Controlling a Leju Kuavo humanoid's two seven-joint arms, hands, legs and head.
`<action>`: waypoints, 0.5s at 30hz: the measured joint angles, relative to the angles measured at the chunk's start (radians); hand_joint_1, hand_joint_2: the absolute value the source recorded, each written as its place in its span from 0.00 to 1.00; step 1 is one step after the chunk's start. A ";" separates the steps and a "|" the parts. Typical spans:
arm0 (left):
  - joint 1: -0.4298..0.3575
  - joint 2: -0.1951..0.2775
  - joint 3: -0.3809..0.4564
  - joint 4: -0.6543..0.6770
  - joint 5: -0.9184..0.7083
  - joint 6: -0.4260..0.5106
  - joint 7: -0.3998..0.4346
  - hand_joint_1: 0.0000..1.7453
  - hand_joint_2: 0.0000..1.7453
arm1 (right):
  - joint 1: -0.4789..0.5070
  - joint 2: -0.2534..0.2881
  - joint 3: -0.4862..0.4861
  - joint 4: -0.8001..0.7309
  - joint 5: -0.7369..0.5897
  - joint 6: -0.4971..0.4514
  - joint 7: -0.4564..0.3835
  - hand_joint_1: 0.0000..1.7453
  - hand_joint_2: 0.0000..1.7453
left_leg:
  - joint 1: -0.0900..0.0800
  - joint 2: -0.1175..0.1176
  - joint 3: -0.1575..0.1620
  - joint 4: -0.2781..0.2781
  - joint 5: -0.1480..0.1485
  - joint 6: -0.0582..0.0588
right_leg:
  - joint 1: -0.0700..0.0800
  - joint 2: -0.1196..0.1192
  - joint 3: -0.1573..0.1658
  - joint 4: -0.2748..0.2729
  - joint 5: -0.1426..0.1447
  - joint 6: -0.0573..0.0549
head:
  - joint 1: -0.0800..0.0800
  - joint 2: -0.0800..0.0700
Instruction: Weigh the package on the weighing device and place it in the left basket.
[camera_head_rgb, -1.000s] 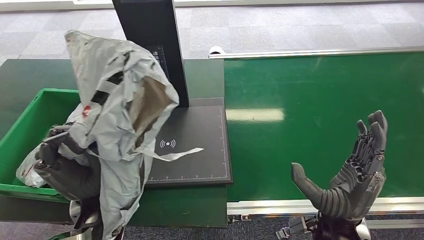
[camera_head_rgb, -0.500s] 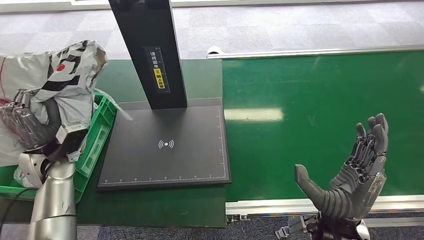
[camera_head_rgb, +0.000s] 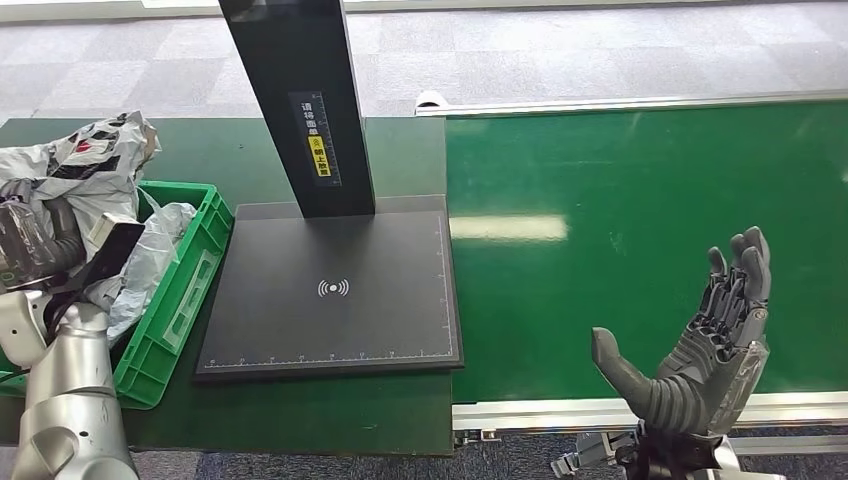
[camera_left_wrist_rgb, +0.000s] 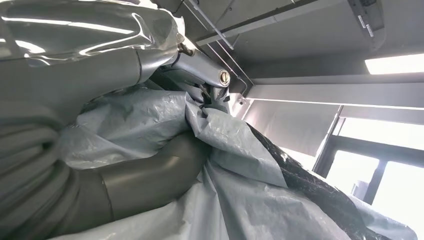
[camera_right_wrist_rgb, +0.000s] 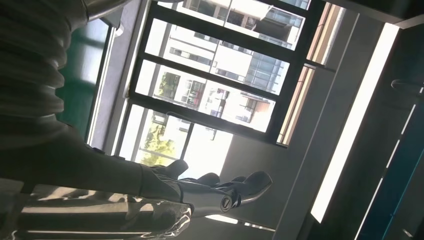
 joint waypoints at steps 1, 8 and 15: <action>-0.005 0.001 0.009 0.004 -0.002 0.000 -0.003 1.00 1.00 | 0.000 -0.001 0.000 0.002 -0.001 0.000 0.000 0.00 1.00 | 0.000 0.000 0.000 0.000 0.000 0.000 | 0.000 0.000 0.000 0.000 0.000 0.000 | 0.000 0.000; -0.029 0.009 0.043 0.029 -0.001 0.000 -0.010 1.00 1.00 | -0.001 -0.005 0.001 0.013 -0.003 0.000 0.000 0.00 1.00 | 0.000 0.000 0.000 0.000 0.000 0.000 | 0.000 0.000 0.000 0.000 0.000 0.000 | 0.000 0.000; -0.044 0.010 0.056 0.053 0.042 0.000 -0.035 0.00 1.00 | -0.002 -0.007 0.005 0.021 -0.010 0.003 0.000 0.00 1.00 | 0.000 -0.001 0.000 0.000 0.000 0.000 | 0.000 0.000 0.000 0.000 0.000 0.000 | 0.000 0.000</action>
